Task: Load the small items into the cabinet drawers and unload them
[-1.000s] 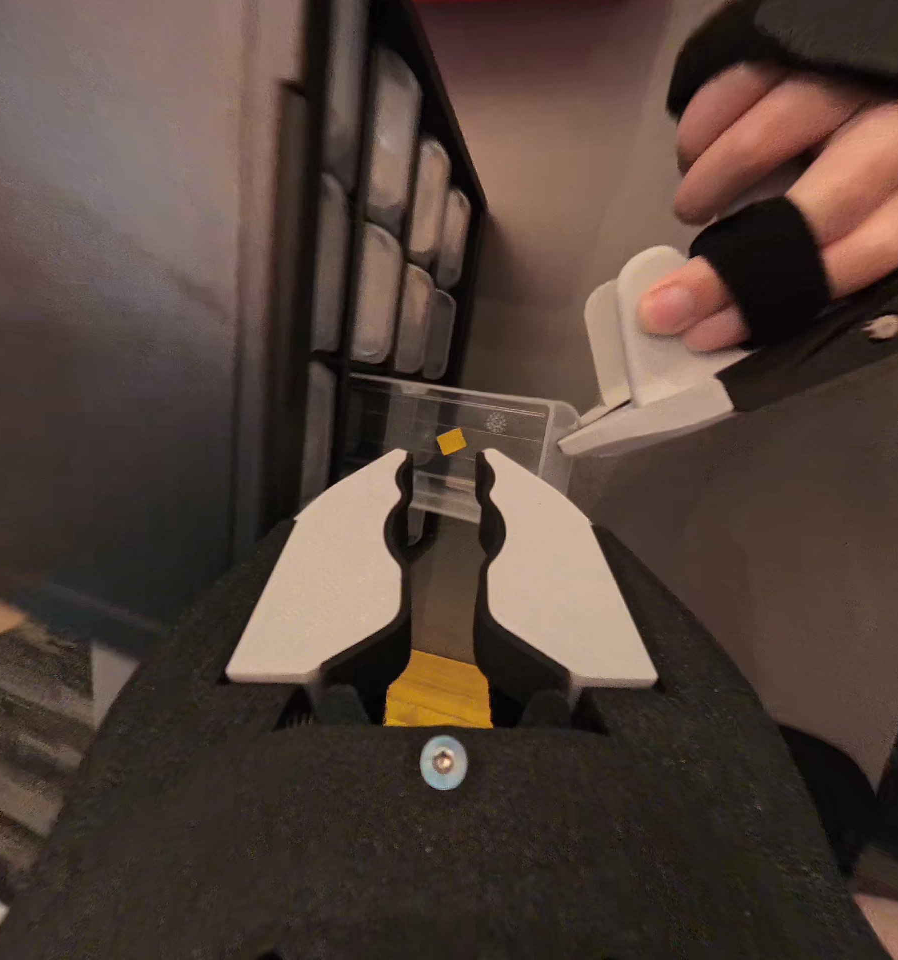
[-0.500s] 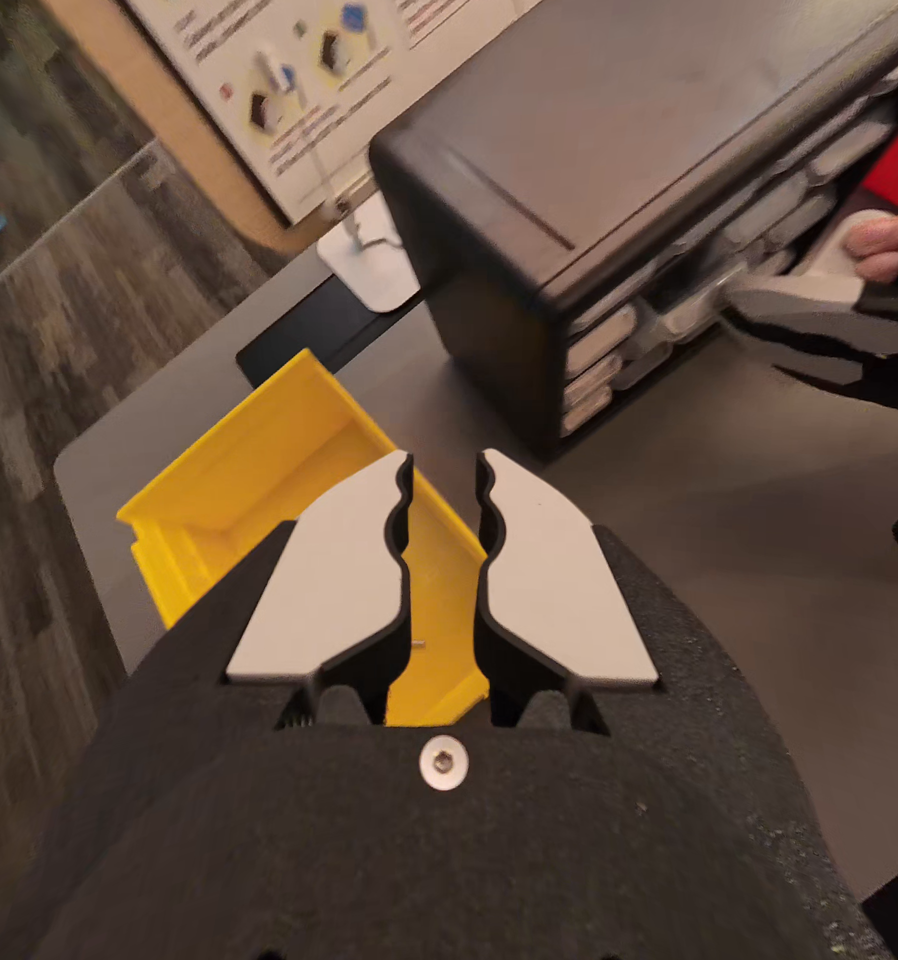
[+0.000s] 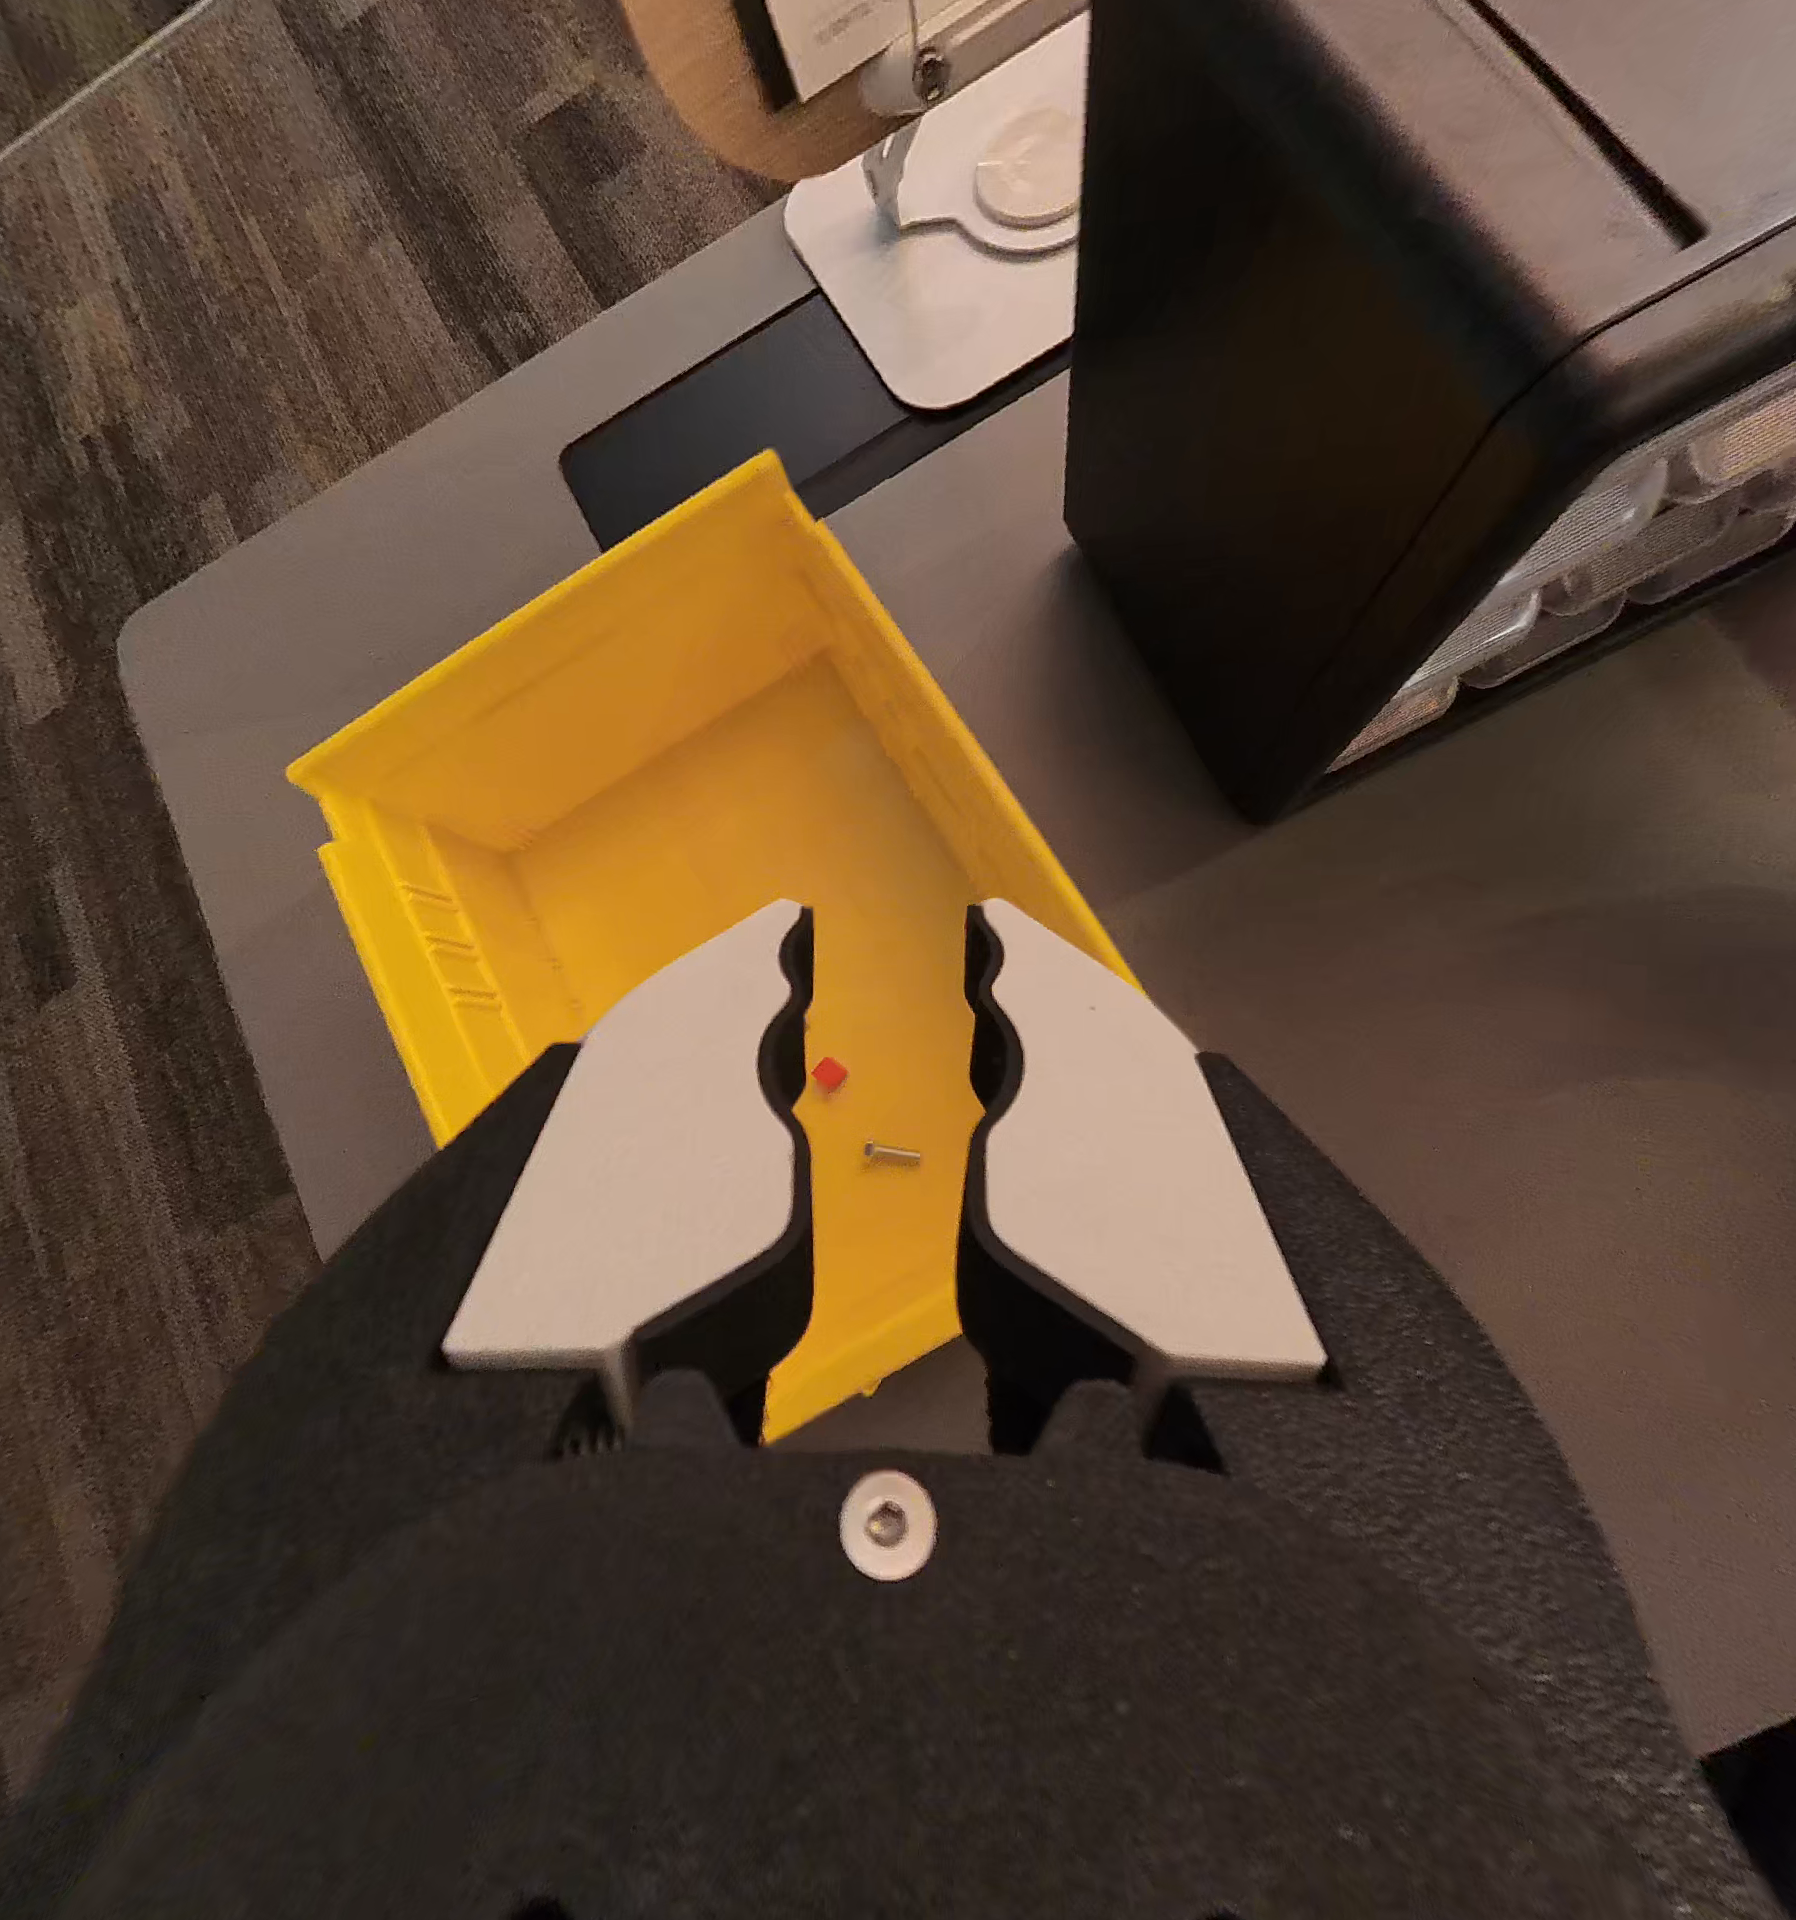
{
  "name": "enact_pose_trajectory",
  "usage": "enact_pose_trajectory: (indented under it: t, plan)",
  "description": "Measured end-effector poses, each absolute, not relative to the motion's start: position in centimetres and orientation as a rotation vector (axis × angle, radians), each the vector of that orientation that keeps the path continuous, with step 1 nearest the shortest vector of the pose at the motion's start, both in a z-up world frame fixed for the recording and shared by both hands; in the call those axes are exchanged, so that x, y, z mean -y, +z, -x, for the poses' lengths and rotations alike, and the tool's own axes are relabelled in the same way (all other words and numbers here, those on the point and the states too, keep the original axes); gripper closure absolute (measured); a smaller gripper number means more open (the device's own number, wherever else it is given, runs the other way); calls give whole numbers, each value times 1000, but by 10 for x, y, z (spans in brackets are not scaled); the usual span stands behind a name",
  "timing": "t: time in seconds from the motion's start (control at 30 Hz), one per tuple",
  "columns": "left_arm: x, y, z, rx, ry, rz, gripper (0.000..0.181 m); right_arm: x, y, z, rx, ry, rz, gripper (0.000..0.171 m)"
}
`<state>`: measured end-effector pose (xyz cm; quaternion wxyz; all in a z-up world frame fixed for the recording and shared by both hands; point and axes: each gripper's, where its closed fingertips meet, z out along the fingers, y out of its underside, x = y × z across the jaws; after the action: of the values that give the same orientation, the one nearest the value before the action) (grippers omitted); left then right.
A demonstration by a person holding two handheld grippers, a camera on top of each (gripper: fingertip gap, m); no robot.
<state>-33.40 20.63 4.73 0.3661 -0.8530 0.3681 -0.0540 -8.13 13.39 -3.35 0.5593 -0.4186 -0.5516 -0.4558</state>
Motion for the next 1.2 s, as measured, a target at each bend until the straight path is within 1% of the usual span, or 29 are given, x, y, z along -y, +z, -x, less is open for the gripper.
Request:
enact_pose_trajectory:
  t: [0.1, 0.33, 0.4, 0.43, 0.47, 0.5, 0.77, 0.9, 1.2]
  plan:
    - [-211, 39, 351, -894, -110, 2255, 151, -130, -46, 67, 1324, -1124, 971, 149]
    - [-227, 2, 385, -806, -15, 2435, 149, -152, -58, 62, 1315, -1185, 994, 146]
    - [-231, -7, 391, -791, -14, 2477, 149, -157, -61, 60, 1315, -1201, 988, 146]
    - [-233, -12, 392, -783, -13, 2490, 149, -157, -59, 61, 1304, -1210, 956, 151]
    - [-236, -17, 394, -779, -18, 2508, 150, -156, -55, 61, 1290, -1213, 934, 159]
    - [-236, -24, 394, -779, -33, 2538, 151, -155, -54, 62, 1289, -1200, 935, 161]
    - [-232, -91, 389, -857, -127, 2797, 150, -137, -53, 68, 1316, -1179, 936, 162]
    - [-241, -117, 392, -833, -64, 2882, 149, -126, -53, 73, 1341, -1174, 932, 162]
    - [-251, -145, 391, -895, -9, 2913, 156, -116, -53, 76, 1349, -1162, 957, 161]
